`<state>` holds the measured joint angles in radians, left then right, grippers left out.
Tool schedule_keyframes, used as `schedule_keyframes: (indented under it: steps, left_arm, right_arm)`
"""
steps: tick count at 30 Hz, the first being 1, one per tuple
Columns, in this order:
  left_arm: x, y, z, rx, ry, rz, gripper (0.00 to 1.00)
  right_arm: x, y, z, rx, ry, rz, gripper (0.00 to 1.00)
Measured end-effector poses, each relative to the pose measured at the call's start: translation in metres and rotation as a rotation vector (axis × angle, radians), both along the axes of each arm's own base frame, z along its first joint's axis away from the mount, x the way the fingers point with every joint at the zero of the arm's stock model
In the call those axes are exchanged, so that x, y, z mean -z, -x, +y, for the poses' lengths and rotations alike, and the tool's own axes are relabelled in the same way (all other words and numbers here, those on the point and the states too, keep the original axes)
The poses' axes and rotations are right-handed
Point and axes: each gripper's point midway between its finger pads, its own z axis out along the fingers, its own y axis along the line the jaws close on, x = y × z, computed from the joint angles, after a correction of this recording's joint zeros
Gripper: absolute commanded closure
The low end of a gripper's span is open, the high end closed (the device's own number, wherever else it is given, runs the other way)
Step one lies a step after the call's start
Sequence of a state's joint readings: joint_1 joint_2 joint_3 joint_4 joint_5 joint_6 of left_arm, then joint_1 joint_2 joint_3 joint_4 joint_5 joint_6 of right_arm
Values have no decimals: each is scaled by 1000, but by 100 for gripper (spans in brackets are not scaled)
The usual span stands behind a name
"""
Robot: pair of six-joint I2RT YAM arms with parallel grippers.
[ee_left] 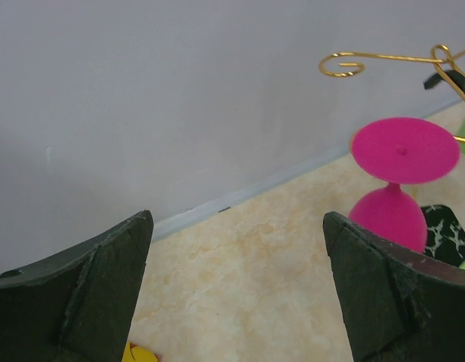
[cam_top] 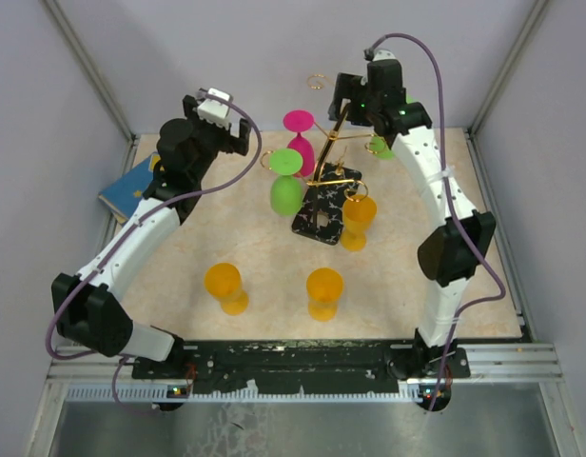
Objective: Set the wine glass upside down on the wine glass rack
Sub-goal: Pick up the wine glass at the center of the board.
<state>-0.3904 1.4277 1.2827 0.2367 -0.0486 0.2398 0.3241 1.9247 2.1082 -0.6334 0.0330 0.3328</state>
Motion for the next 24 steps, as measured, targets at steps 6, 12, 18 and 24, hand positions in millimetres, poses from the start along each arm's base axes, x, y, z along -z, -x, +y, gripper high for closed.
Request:
schedule_keyframes:
  steps: [6, 12, 18, 24]
  left_arm:
    - [15, 11, -22, 144, -68, 39, 1]
    - [8, 44, -32, 270, -77, 23, 1]
    - [-7, 79, -39, 384, -79, 19, 1]
    - [38, 115, -55, 538, -86, 169, 1]
  right_arm:
    - [-11, 12, -8, 19, 6, -18, 6]
    - [-51, 44, -29, 59, 11, -119, 6]
    - [-98, 57, -48, 107, 15, -246, 9]
    - [-95, 54, -60, 136, 62, -242, 9]
